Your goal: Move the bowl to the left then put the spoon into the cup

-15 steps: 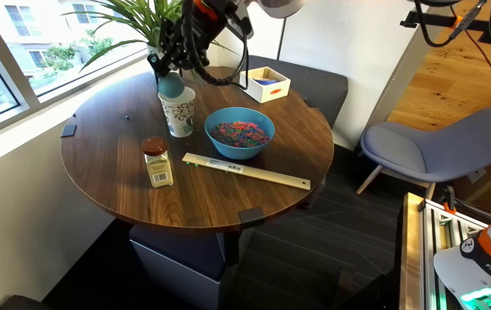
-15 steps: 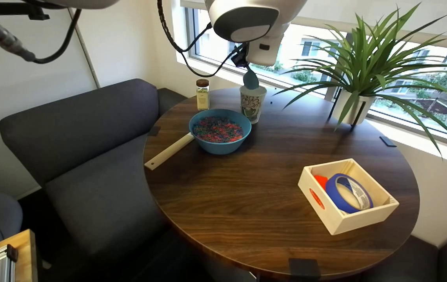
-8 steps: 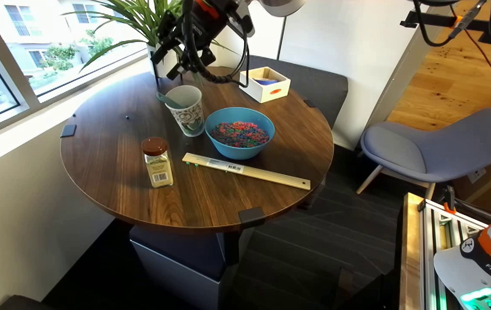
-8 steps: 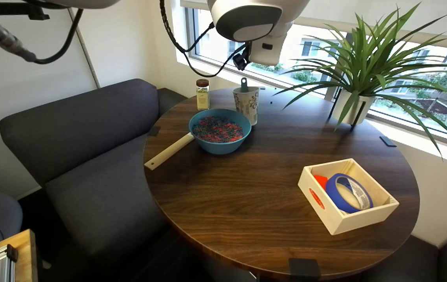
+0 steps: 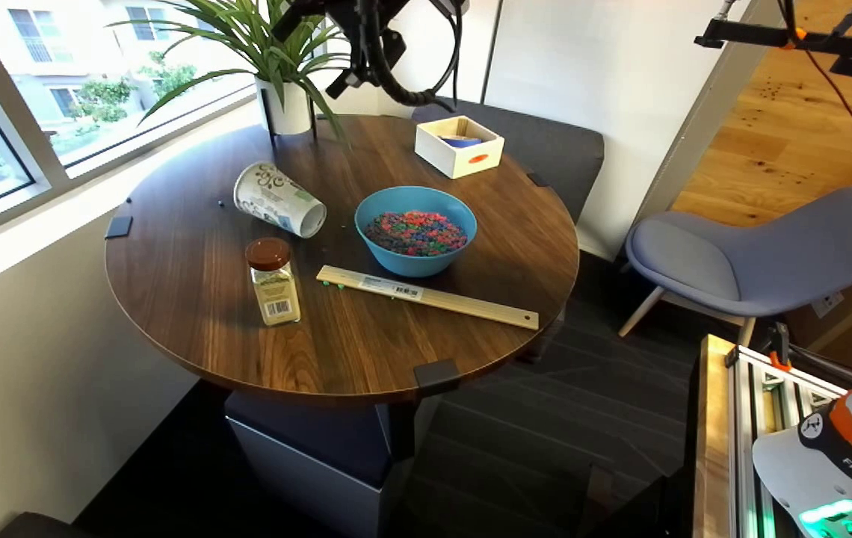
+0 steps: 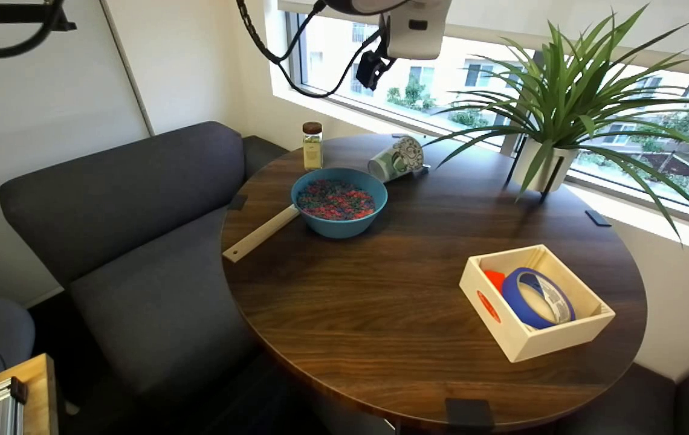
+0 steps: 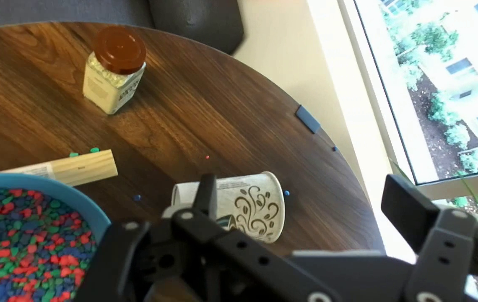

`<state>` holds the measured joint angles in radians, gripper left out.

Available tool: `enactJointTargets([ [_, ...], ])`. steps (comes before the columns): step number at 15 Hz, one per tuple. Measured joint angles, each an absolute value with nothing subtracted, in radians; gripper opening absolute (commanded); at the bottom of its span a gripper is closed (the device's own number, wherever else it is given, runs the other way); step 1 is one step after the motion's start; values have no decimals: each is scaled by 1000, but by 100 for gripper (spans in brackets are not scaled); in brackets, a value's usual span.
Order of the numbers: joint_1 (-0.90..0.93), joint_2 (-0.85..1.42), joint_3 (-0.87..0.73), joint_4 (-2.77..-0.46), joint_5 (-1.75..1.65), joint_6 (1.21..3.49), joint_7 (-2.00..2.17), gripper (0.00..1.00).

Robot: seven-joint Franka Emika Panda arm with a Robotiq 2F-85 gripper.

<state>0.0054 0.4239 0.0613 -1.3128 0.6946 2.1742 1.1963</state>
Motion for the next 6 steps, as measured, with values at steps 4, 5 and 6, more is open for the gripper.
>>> enactJointTargets([
  [4,17,318,40,-1422,597,2181,1183,100],
  [5,19,306,38,-1437,593,2184,1182,100],
  [6,20,300,37,-1446,592,2188,1181,100],
])
